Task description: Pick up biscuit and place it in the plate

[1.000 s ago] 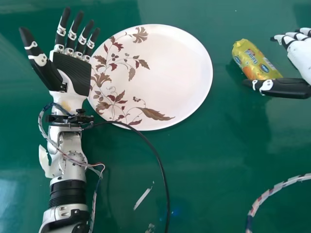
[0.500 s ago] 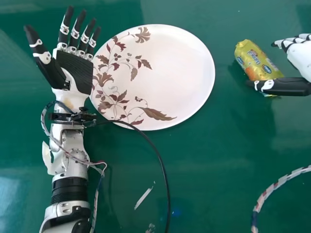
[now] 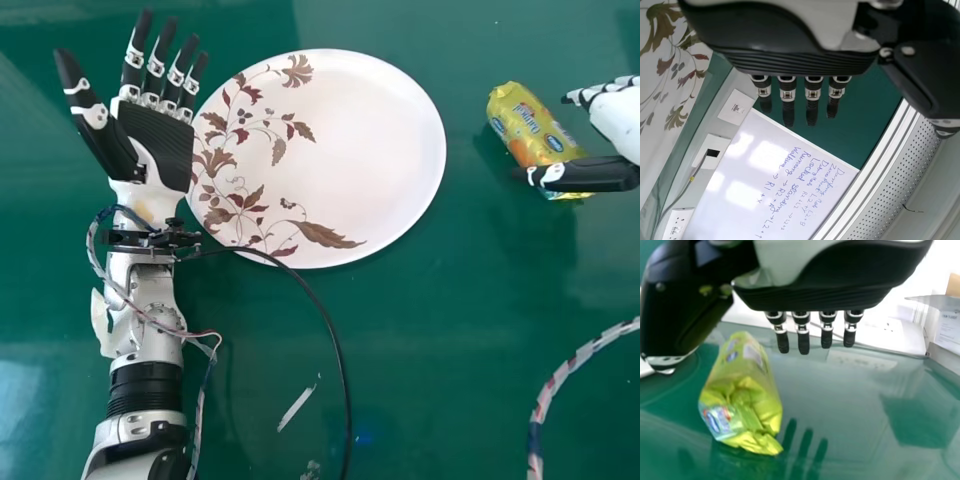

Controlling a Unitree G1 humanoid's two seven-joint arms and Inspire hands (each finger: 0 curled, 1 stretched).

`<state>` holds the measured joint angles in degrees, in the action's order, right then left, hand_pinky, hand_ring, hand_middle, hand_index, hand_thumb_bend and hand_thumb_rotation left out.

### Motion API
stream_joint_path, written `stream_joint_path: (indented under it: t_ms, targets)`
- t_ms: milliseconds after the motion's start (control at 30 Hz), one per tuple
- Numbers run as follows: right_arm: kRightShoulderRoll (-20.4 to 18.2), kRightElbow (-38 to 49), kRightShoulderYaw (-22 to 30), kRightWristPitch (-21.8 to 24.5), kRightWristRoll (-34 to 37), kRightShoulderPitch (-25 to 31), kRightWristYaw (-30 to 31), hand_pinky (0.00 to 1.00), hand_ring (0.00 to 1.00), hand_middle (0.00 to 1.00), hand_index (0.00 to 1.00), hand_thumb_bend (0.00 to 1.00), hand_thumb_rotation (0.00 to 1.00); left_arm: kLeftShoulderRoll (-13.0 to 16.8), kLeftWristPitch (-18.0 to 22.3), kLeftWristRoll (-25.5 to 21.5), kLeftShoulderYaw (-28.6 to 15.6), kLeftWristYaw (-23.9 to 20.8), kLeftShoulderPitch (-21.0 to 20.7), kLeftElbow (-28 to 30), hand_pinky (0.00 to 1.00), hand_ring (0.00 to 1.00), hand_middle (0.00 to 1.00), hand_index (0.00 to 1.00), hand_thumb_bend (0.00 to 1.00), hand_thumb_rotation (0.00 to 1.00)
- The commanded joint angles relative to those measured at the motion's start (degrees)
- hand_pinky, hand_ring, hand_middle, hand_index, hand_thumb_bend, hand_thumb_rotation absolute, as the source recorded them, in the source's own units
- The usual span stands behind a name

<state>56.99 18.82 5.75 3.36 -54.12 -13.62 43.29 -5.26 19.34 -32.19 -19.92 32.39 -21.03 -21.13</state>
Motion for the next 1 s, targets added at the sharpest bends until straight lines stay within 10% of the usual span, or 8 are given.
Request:
stream_joint_path:
  t_ms: [0,967]
  targets:
    - [-0.03,-0.82,-1.40,-0.01,-2.07,-1.14,-2.96,1.00,1.00,1.00,1.00,1.00,0.65,-3.44,1.25,0.03,0.55,-0.61,3.80,-5.52,1.00,0.92,0.94,0.98,1.00,0.75]
    - [-6.59,-4.99,-11.11,6.12,-20.16,-1.50,-10.86,1.00,1.00,1.00,1.00,1.00,0.62,-4.91,0.83,-0.86,0.65,-1.14,4.32,-5.12,0.91,0.88,0.93,0.99,1.00,0.67]
